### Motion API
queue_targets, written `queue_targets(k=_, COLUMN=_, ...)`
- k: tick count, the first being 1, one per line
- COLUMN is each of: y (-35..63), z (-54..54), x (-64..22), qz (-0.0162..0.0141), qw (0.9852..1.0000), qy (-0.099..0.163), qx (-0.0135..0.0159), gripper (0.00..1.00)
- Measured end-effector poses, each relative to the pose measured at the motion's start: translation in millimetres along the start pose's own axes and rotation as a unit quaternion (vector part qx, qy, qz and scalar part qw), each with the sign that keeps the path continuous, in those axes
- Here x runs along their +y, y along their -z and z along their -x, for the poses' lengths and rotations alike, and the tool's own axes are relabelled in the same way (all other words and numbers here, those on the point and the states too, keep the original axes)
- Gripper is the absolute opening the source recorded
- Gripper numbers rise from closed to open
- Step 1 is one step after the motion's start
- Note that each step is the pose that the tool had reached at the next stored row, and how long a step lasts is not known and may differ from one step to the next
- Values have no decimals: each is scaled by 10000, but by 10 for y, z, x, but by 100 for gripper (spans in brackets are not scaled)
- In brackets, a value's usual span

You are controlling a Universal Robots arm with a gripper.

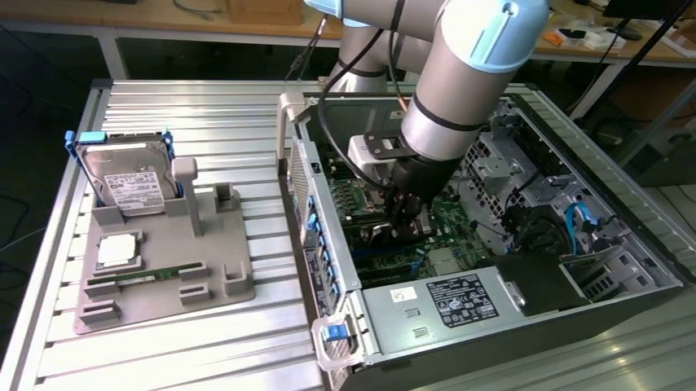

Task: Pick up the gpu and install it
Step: 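Insert the gpu into the slot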

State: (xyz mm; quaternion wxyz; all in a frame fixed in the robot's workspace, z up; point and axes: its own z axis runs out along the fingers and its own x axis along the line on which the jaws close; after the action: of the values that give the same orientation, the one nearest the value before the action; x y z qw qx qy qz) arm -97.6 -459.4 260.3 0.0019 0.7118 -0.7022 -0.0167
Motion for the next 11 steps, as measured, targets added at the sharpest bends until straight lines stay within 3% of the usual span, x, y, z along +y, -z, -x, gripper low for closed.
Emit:
queue_targets(k=4, y=53, z=1, x=2, qz=2, qw=10000, qy=0, qx=4, gripper=27)
queue_targets(k=11, y=54, z=-11, x=2, qz=2, qw=10000, qy=1, qx=-16, gripper=27)
